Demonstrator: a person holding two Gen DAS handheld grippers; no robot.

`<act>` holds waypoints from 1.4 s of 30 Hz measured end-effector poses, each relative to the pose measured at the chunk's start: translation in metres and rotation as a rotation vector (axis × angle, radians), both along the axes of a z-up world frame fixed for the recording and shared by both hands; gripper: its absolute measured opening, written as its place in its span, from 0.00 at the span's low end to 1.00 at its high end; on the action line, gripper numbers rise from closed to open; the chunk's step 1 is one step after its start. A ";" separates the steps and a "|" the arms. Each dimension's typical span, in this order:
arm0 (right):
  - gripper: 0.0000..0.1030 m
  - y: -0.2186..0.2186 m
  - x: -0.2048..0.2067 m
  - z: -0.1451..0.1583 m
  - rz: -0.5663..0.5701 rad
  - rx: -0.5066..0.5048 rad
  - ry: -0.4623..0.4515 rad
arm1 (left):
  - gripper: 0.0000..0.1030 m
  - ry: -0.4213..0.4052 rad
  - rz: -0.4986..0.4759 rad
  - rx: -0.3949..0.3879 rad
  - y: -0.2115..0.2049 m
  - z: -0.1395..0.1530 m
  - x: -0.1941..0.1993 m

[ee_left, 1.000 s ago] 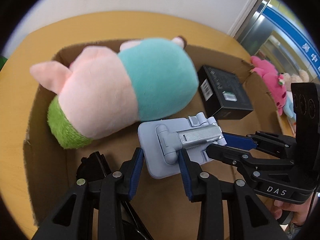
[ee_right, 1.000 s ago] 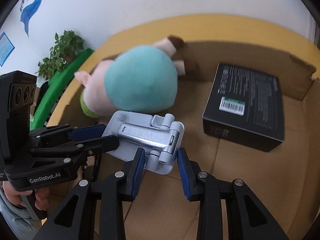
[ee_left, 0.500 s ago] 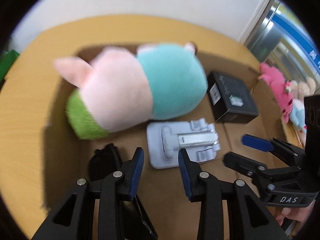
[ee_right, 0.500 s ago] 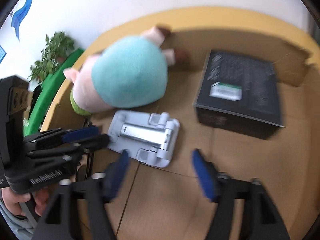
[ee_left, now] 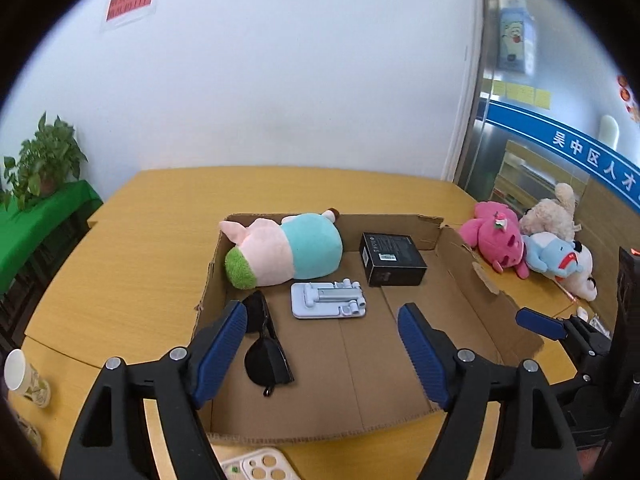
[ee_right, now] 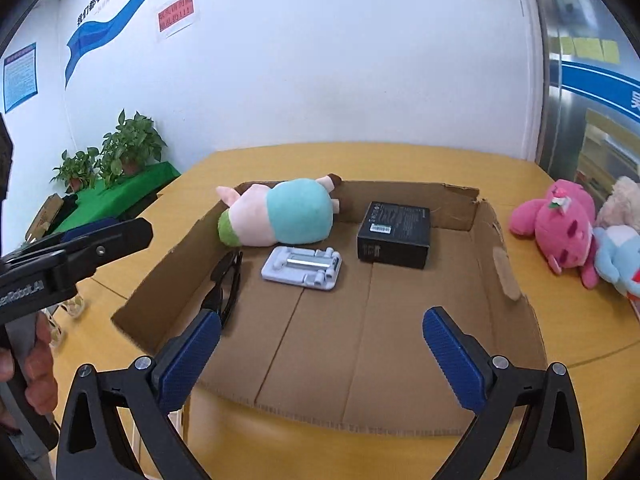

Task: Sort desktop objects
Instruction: 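Open the left gripper to release the phone stand and withdraw, then move the left gripper to the clear phone case and grasp its rim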

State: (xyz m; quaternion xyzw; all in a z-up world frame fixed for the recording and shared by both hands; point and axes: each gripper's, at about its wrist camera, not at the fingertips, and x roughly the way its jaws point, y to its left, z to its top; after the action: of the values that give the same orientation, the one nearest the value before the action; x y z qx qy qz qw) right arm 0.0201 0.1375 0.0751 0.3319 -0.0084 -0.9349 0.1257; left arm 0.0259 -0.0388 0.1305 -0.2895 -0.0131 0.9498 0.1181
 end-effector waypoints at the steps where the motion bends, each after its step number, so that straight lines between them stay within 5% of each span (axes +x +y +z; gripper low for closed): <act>1: 1.00 0.000 0.008 -0.001 -0.001 0.008 0.003 | 0.76 0.009 0.001 -0.010 0.002 -0.002 0.006; 14: 1.00 -0.001 0.078 0.002 0.047 0.014 0.054 | 0.76 0.000 0.037 -0.056 0.009 -0.007 0.064; 28: 1.00 -0.007 0.097 -0.006 0.056 0.033 0.079 | 0.76 -0.043 0.053 -0.062 0.003 -0.023 0.079; 42: 0.99 -0.075 0.088 -0.100 0.294 0.006 -0.146 | 0.76 -0.301 0.150 -0.003 -0.065 -0.115 0.091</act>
State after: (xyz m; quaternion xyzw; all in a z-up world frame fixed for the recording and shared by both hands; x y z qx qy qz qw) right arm 0.1085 0.0625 -0.0251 0.3970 0.0341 -0.8798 0.2591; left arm 0.1165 -0.1036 0.0152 -0.4269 -0.0509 0.9018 0.0433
